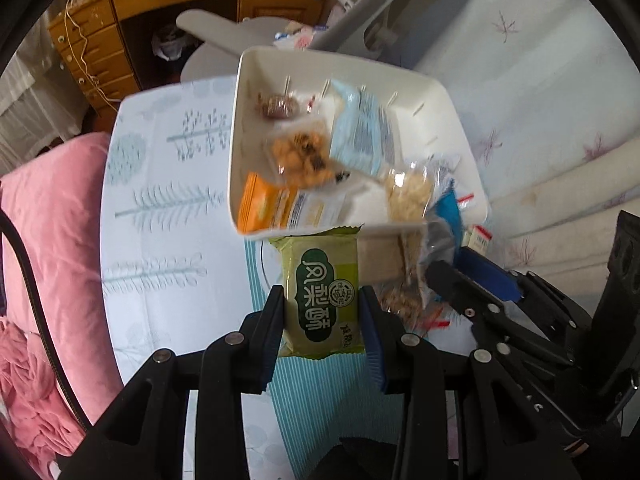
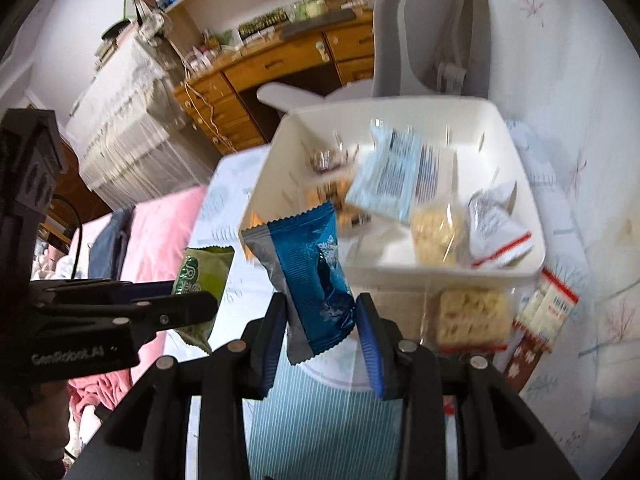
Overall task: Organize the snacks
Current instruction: 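Carry both packets over the white tray and open both grippers to release them, then withdraw both grippers from the tray toward the remaining snacks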
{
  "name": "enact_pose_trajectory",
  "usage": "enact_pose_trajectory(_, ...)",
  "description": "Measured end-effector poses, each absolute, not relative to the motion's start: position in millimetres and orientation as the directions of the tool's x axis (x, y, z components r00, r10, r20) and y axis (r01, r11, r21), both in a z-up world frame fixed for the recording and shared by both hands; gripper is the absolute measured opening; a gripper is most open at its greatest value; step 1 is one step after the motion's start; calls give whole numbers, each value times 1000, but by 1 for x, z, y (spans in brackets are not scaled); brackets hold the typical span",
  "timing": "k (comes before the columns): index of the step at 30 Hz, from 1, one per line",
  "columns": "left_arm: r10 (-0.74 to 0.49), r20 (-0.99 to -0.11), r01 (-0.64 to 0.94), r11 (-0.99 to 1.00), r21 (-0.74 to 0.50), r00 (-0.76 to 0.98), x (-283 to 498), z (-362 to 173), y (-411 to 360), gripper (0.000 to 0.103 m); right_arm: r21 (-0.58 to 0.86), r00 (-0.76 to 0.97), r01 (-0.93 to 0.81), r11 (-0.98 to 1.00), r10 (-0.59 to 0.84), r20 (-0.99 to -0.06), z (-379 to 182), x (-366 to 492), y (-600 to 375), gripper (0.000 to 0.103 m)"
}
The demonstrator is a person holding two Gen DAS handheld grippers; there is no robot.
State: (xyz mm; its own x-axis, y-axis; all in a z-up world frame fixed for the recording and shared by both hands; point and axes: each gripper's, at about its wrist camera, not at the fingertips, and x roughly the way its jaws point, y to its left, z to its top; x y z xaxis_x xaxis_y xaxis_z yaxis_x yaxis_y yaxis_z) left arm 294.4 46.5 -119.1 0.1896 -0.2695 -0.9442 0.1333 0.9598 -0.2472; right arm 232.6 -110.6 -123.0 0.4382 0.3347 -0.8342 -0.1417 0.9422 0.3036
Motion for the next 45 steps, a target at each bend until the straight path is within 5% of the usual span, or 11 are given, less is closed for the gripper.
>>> enact_pose_trajectory(22, -293, -891, 98, 956, -276, 347, 363, -107, 14, 35, 341, 536, -117, 933, 349, -769, -107, 281, -164, 36)
enact_pose_trajectory(23, -295, -889, 92, 955, -281, 351, 365, -109, 15, 37, 344, 535, -117, 932, 351, -769, -108, 284, -165, 38)
enact_pose_trajectory(26, -305, -886, 57, 951, -305, 349, 372, -115, 17, 64, 362, 524, -114, 925, 365, -770, -116, 291, -168, 43)
enact_pose_trajectory(45, -345, -881, 136, 939, -317, 323, 317, -91, 43, 75, 387, 534, 71, 919, 293, -793, -102, 247, -179, 70)
